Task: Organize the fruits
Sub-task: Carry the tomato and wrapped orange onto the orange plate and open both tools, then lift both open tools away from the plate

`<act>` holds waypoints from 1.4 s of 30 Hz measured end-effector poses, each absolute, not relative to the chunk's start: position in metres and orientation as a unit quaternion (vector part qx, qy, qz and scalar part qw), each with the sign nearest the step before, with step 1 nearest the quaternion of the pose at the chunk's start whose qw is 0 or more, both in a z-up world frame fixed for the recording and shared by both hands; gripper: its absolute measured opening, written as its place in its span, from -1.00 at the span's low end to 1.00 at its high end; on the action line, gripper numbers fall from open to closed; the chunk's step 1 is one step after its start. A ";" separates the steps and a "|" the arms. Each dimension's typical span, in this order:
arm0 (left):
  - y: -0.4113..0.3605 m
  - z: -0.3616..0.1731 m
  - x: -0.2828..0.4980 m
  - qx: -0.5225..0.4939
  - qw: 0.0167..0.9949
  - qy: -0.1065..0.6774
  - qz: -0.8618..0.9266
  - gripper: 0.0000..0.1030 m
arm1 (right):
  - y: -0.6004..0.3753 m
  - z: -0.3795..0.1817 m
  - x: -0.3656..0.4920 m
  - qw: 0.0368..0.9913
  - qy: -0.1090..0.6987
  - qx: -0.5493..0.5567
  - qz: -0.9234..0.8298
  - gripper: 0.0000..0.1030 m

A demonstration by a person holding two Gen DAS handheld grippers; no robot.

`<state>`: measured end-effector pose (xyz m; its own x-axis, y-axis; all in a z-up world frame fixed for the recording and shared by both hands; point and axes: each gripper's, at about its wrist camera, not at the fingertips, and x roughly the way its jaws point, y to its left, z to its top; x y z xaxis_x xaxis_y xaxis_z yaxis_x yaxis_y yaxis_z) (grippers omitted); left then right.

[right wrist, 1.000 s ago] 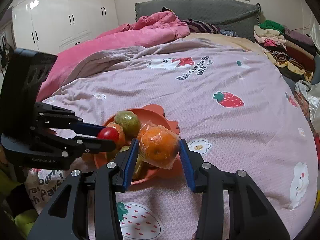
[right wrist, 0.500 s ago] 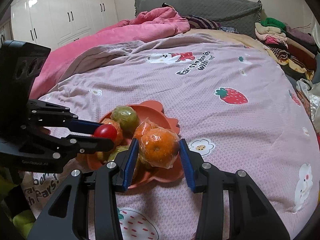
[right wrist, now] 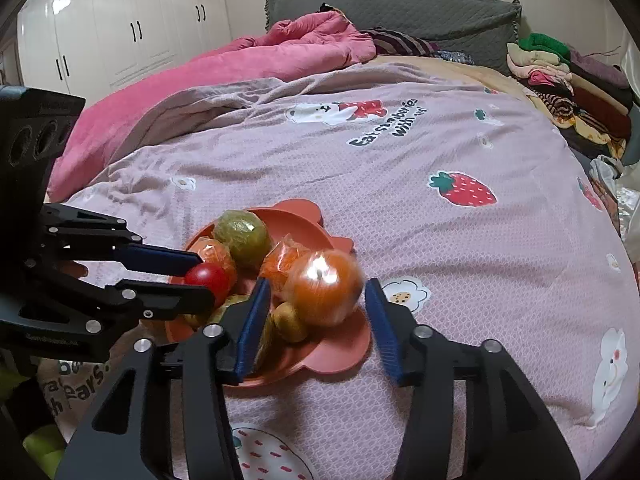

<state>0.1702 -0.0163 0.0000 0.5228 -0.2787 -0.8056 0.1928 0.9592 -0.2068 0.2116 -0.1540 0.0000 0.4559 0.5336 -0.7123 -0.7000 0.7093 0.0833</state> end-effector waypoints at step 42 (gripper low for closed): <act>-0.010 0.017 0.153 -0.052 0.880 0.457 -0.122 0.09 | -0.178 0.028 0.193 0.871 0.351 -0.101 0.329 0.64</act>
<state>0.1532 -0.0098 0.0170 0.5533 -0.2621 -0.7907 0.1675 0.9648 -0.2026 0.1931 -0.1782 0.0284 0.5372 0.5027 -0.6773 -0.6442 0.7629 0.0553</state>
